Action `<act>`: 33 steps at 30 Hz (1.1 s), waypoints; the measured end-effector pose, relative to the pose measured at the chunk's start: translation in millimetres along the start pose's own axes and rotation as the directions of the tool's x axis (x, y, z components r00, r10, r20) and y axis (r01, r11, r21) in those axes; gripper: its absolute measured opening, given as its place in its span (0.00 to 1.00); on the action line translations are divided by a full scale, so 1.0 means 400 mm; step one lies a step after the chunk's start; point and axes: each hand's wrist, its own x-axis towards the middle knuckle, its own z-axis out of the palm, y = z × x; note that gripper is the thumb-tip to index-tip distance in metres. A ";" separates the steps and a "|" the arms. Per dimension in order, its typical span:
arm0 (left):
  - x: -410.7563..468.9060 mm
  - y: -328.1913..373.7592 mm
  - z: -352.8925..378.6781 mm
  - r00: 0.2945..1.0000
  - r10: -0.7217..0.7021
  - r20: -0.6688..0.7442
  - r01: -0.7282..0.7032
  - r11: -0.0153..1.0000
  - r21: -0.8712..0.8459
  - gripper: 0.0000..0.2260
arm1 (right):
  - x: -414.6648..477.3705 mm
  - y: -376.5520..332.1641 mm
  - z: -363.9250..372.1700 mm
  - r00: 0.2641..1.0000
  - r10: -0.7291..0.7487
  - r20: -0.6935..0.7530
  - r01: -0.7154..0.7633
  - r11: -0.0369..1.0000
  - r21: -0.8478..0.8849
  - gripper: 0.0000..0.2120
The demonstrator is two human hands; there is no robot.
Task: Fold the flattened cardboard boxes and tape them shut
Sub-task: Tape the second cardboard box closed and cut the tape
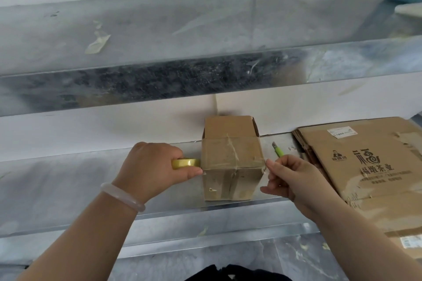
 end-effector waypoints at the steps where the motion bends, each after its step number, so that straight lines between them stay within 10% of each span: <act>1: 0.002 0.000 0.002 1.000 0.006 0.007 -0.006 1.000 -0.001 0.31 | 0.005 0.007 -0.002 1.000 0.014 0.021 -0.014 0.999 0.030 0.16; 8: 0.015 -0.014 0.015 0.999 0.038 0.032 -0.037 0.999 -0.033 0.31 | 0.051 0.081 0.032 0.993 0.021 0.113 -0.068 0.897 0.436 0.11; 14: 0.016 -0.016 0.024 0.998 0.042 0.039 -0.038 0.996 -0.086 0.28 | 0.079 0.100 0.004 0.971 0.074 0.227 -0.173 0.873 0.456 0.09; 20: 0.020 -0.022 0.027 0.998 0.025 0.059 -0.018 0.993 -0.113 0.29 | 0.055 0.112 -0.028 0.966 -0.224 -0.131 0.213 0.973 -0.089 0.14; 23: 0.019 -0.021 0.029 0.998 0.024 0.059 -0.017 0.993 -0.114 0.30 | 0.035 0.075 -0.008 0.719 -0.695 0.006 0.601 0.618 -0.508 0.17; 26: 0.016 -0.021 0.027 0.998 0.015 0.068 -0.007 0.993 -0.120 0.30 | 0.043 0.045 0.035 0.525 -0.745 0.411 0.718 0.127 -0.685 0.19; 33: 0.006 -0.019 0.031 0.997 -0.019 0.081 0.030 0.989 -0.144 0.29 | 0.034 -0.026 0.035 0.491 -0.554 0.673 0.644 -0.290 -0.708 0.18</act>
